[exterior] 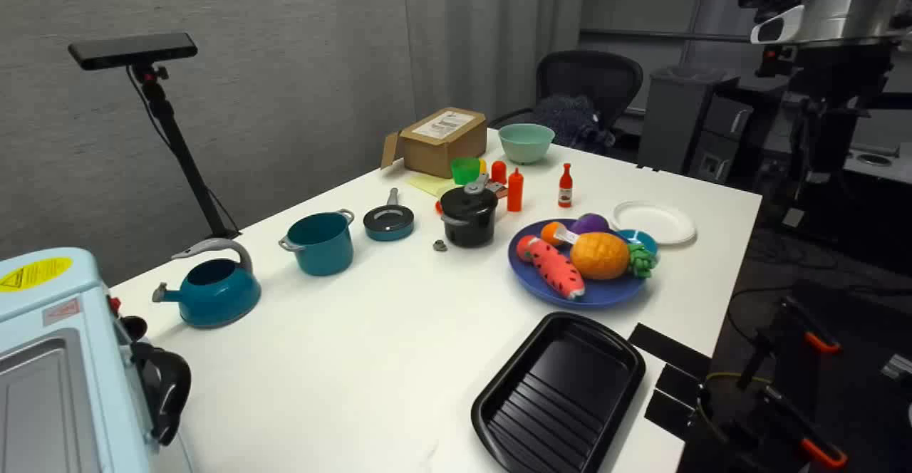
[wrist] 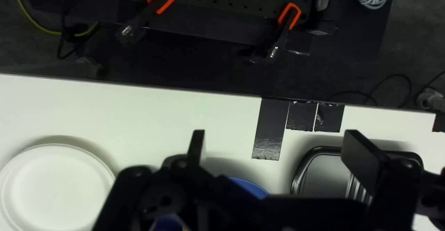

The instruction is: Pick up the lid and put it on the table

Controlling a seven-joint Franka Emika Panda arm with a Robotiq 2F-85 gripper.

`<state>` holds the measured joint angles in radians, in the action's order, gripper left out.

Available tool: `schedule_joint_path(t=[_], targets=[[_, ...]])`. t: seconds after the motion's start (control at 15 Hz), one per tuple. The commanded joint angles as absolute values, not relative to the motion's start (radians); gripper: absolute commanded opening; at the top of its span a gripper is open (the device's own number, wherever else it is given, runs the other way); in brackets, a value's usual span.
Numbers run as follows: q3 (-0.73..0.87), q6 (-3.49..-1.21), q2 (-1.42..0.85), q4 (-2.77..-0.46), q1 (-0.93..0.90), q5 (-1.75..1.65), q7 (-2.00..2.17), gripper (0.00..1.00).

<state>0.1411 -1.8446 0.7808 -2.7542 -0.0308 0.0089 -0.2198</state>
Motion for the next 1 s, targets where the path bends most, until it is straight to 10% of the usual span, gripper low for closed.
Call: schedule_joint_path(t=[0.0,0.93], targets=[[0.131,-1.843,0.778,-2.753,-0.020,0.016,-0.226,1.00],[0.129,-1.869,0.757,-2.752,-0.023,0.045,-0.198,1.00]])
